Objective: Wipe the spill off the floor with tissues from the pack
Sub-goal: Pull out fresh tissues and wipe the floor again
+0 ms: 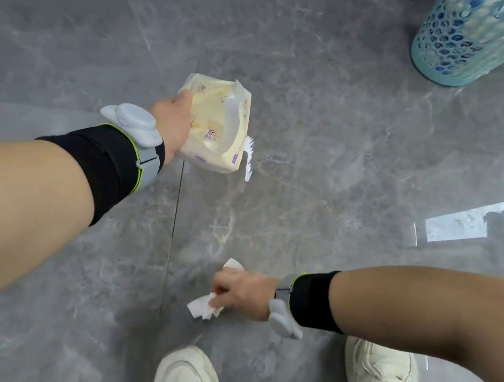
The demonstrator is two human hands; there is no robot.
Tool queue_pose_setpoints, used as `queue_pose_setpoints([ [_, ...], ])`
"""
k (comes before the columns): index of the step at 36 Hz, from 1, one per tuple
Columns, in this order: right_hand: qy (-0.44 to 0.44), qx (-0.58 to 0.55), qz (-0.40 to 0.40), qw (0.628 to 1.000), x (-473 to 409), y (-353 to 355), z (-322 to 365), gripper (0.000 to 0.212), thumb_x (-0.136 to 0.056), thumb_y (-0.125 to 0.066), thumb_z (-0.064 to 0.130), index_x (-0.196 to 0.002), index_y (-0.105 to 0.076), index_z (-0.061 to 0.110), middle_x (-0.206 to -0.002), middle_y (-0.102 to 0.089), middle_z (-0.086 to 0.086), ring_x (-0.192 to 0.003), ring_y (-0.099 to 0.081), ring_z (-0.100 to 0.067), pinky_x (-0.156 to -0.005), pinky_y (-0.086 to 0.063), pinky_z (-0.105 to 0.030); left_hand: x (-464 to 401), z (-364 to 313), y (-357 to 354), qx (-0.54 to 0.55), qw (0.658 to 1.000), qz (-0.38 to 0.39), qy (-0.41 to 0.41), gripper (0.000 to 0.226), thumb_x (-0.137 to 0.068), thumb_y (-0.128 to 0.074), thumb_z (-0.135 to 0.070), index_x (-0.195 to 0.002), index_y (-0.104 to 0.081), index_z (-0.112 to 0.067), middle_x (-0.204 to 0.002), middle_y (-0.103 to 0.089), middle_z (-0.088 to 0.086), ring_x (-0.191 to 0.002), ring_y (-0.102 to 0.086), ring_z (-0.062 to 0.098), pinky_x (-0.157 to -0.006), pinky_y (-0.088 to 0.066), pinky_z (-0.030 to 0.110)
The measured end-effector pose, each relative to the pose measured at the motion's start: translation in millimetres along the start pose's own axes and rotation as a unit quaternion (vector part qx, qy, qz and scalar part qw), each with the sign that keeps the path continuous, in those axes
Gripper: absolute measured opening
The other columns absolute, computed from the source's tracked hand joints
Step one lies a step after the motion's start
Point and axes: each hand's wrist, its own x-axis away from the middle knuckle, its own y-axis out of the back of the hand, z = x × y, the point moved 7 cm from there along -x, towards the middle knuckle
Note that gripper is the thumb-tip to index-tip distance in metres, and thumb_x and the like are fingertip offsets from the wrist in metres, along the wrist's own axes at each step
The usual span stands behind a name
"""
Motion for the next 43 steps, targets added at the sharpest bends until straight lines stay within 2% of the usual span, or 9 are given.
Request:
queue_pose_setpoints([
  [3, -0.020, -0.007, -0.060, 0.998, -12.4, 30.0, -14.7, 0.014, -0.094, -0.056, 0.023, -0.103, -0.061, 0.014, -0.100, -0.053, -0.005, -0.096, -0.049, -0.024, -0.070, -0.038, -0.016, -3.7, 3.4, 4.3, 0.000, 1.000, -0.008, 0.004, 0.040, -0.098, -0.041, -0.048, -0.085, -0.059, -0.015, -0.071, -0.055, -0.002, -0.063, -0.050, 0.020, -0.053, -0.037, 0.023],
  [5, -0.090, 0.011, -0.126, 0.988, -17.0, 66.8, -41.5, 0.009, -0.091, -0.061, 0.029, -0.094, -0.060, 0.021, -0.093, -0.051, -0.001, -0.089, -0.051, -0.021, -0.063, -0.037, -0.019, -5.0, 5.2, 5.8, 0.001, 1.000, -0.009, 0.008, 0.040, -0.098, -0.041, -0.048, -0.085, -0.060, -0.015, -0.067, -0.053, -0.005, -0.063, -0.050, 0.020, -0.054, -0.038, 0.023],
  [10, -0.252, 0.044, -0.261, 0.931, -5.0, 169.2, -127.3, 0.025, -0.093, -0.053, 0.014, -0.114, -0.066, 0.017, -0.117, -0.054, -0.017, -0.104, -0.051, -0.033, -0.081, -0.042, -0.036, -10.6, 15.6, 10.4, 0.005, 1.000, -0.020, 0.018, 0.046, -0.097, -0.042, -0.048, -0.066, -0.056, -0.016, -0.067, -0.056, -0.001, -0.072, -0.054, 0.025, -0.070, -0.043, 0.029],
  [17, -0.430, 0.035, -0.347, 0.833, 26.5, 236.7, -209.2, 0.026, -0.096, -0.043, 0.015, -0.110, -0.064, 0.014, -0.113, -0.047, -0.011, -0.112, -0.051, -0.029, -0.087, -0.047, -0.029, -19.7, 31.8, 18.5, 0.021, 0.999, -0.015, 0.037, 0.047, -0.098, -0.041, -0.049, -0.099, -0.065, -0.009, -0.091, -0.061, 0.009, -0.083, -0.058, 0.027, -0.083, -0.051, 0.038],
  [24, -0.342, -0.042, -0.396, 0.851, -11.1, 230.9, -179.1, 0.023, -0.094, -0.049, 0.011, -0.090, -0.067, 0.025, -0.113, -0.046, -0.006, -0.102, -0.052, -0.028, -0.078, -0.038, -0.019, -25.6, 40.3, 27.5, 0.025, 0.998, -0.038, 0.044, 0.048, -0.098, -0.040, -0.051, -0.106, -0.066, -0.013, -0.103, -0.067, 0.011, -0.095, -0.064, 0.032, -0.093, -0.051, 0.043],
  [27, -0.289, -0.038, -0.374, 0.881, -35.5, 218.2, -151.0, 0.028, -0.090, -0.052, 0.001, -0.104, -0.071, 0.016, -0.114, -0.051, -0.013, -0.097, -0.049, -0.025, -0.071, -0.028, -0.008, -27.3, 40.3, 29.0, 0.025, 0.997, -0.048, 0.051, 0.045, -0.097, -0.042, -0.052, -0.102, -0.066, -0.015, -0.099, -0.066, 0.009, -0.102, -0.065, 0.034, -0.095, -0.052, 0.043],
  [35, -0.122, -0.024, -0.227, 0.966, -63.1, 141.8, -73.1, 0.025, -0.095, -0.053, 0.010, -0.113, -0.070, 0.011, -0.114, -0.055, -0.018, -0.103, -0.053, -0.032, -0.082, -0.047, -0.037, -32.9, 39.5, 22.2, 0.029, 0.997, -0.048, 0.048, 0.047, -0.096, -0.044, -0.054, -0.101, -0.067, -0.013, -0.096, -0.066, 0.006, -0.091, -0.064, 0.030, -0.089, -0.052, 0.039],
  [39, -0.142, -0.112, -0.274, 0.945, -52.2, 149.6, -71.1, 0.019, -0.093, -0.059, 0.014, -0.107, -0.072, 0.016, -0.109, -0.062, -0.008, -0.100, -0.057, -0.025, -0.083, -0.044, -0.030, -34.3, 36.7, 21.2, 0.026, 0.997, -0.056, 0.045, 0.041, -0.095, -0.044, -0.054, -0.083, -0.061, -0.019, -0.085, -0.063, 0.002, -0.086, -0.061, 0.029, -0.080, -0.050, 0.033],
  [43, -0.227, -0.272, -0.342, 0.870, -28.7, 167.6, -99.8, 0.008, -0.089, -0.058, 0.021, -0.089, -0.065, 0.025, -0.080, -0.065, 0.004, -0.072, -0.061, -0.013, -0.066, -0.047, -0.027, -32.5, 33.1, 21.9, 0.036, 0.997, -0.045, 0.045, 0.041, -0.093, -0.044, -0.057, -0.089, -0.062, -0.020, -0.104, -0.070, 0.011, -0.097, -0.066, 0.032, -0.094, -0.053, 0.043],
])
